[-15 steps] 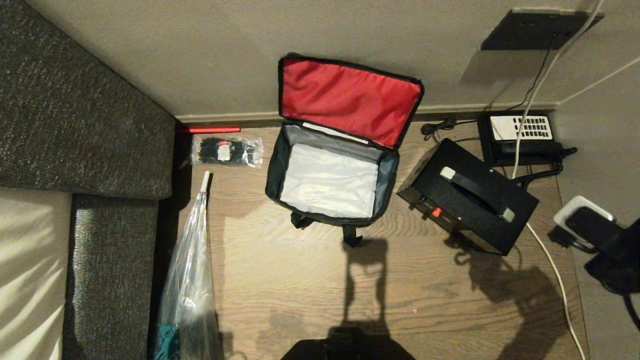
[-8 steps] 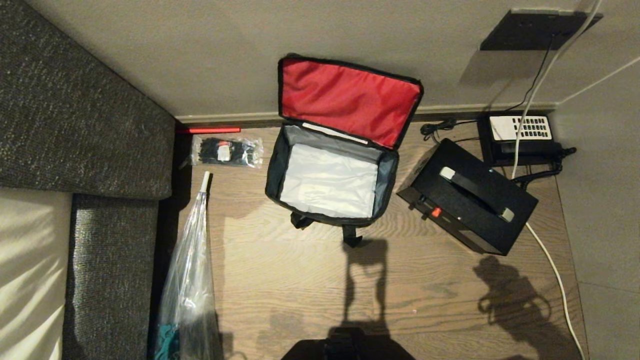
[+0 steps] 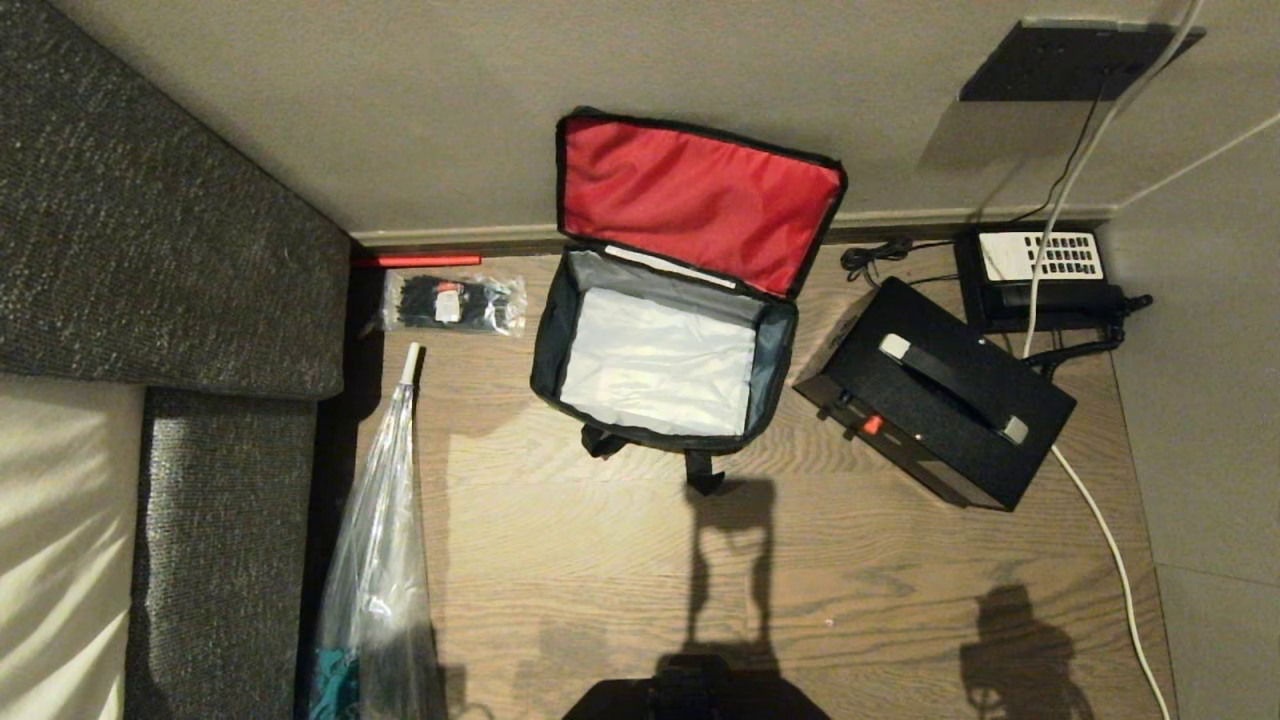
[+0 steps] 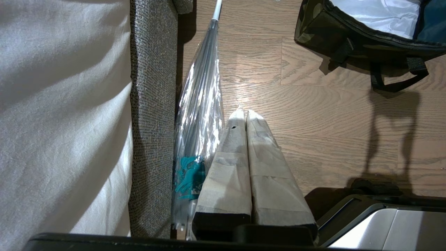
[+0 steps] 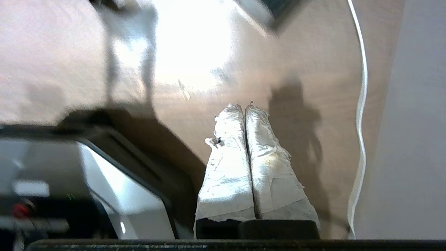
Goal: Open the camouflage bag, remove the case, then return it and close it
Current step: Release the handle
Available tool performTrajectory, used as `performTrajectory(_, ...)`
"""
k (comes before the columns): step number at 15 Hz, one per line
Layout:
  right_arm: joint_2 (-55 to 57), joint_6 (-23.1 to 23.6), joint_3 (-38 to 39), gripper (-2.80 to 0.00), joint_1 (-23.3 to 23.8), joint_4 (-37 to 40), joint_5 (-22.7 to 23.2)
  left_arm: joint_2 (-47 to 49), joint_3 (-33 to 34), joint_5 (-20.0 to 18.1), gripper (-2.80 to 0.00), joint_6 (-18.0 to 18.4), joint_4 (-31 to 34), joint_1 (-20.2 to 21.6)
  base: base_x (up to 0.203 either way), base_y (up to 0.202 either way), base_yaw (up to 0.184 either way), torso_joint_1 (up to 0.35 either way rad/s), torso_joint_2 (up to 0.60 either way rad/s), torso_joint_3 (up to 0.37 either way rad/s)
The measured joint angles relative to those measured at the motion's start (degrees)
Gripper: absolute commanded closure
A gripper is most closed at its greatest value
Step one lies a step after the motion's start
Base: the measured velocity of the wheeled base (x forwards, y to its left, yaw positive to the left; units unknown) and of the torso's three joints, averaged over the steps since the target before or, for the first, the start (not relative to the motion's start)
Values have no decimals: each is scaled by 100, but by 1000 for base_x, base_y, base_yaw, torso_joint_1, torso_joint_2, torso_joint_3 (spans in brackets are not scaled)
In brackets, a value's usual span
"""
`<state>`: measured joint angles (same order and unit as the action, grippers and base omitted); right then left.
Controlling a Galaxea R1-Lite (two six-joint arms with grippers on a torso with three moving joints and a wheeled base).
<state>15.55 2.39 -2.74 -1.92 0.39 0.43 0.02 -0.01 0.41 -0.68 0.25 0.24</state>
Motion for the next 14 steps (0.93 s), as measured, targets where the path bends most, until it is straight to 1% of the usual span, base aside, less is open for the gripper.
performTrajectory(3, -488, -33, 127, 0, 91, -108, 93, 0, 1, -1, 0, 4, 4, 0, 0, 0, 0, 0, 0, 0)
performTrajectory(5, -999, -152, 210, 0, 122, -64, -9, 0, 1, 0, 0, 2, -1, 0, 0, 0, 0, 0, 0, 0)
performTrajectory(7, -1275, -212, 251, 0, 143, -81, -51, 0, 1, 0, 0, -1, 4, 0, 0, 0, 0, 0, 0, 0)
performTrajectory(14, -1503, -218, 274, 0, 152, -66, -48, 0, 1, 0, 0, 2, -1, 0, 0, 0, 0, 0, 0, 0)
